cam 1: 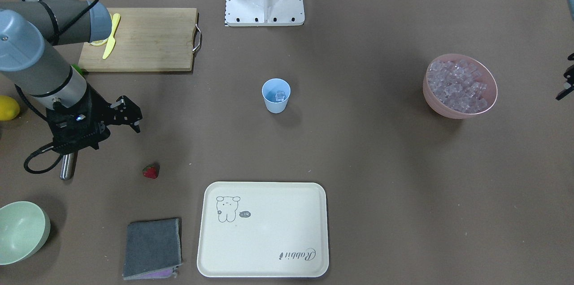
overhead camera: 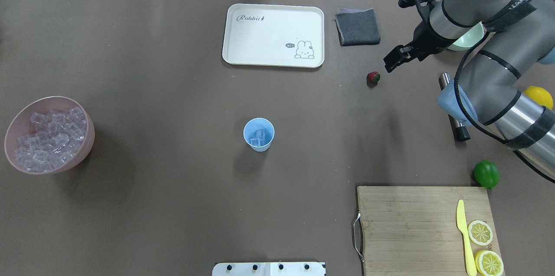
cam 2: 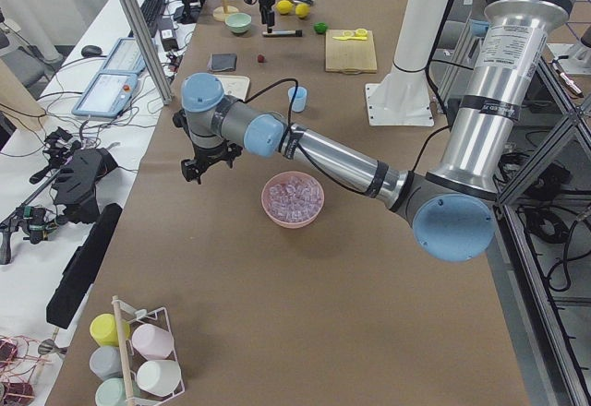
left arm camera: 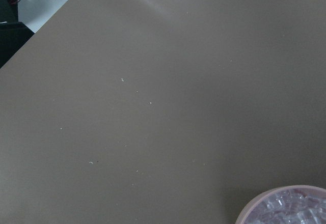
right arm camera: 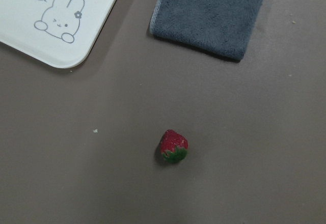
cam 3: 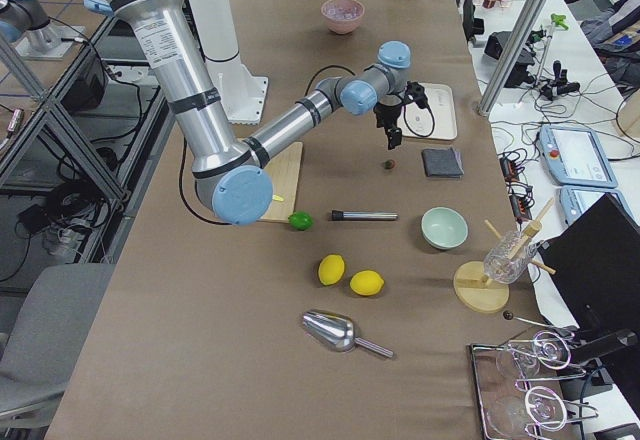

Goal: Mash ice and strawberries in cup
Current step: 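Move the right gripper over the red strawberry beside the grey cloth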

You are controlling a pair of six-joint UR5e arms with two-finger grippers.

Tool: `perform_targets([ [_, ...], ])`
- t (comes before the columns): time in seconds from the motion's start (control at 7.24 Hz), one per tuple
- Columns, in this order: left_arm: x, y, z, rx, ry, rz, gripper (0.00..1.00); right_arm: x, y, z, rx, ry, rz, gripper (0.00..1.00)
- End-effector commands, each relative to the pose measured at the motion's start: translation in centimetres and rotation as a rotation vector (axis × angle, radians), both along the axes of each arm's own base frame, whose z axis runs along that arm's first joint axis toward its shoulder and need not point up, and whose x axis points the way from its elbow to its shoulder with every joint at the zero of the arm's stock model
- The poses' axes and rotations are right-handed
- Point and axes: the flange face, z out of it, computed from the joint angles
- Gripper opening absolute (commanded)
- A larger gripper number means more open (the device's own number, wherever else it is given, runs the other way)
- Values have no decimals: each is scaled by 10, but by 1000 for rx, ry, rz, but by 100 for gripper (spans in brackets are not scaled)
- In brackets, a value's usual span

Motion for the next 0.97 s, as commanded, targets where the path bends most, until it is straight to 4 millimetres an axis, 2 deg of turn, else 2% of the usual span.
perform_targets([
  [0.0,-32,12,25,-2,-19,-2,97,-40,-16,11,42,33,-4,100],
  [0.14,-34,21,37,-16,-19,-4,97,-68,-35,0,63,55,5,100],
  [0.55,-37,35,47,-27,-19,-7,97,-107,-29,24,104,98,-9,99],
  [0.83,-38,35,48,-28,-19,-9,97,-111,-28,34,93,113,-14,99],
])
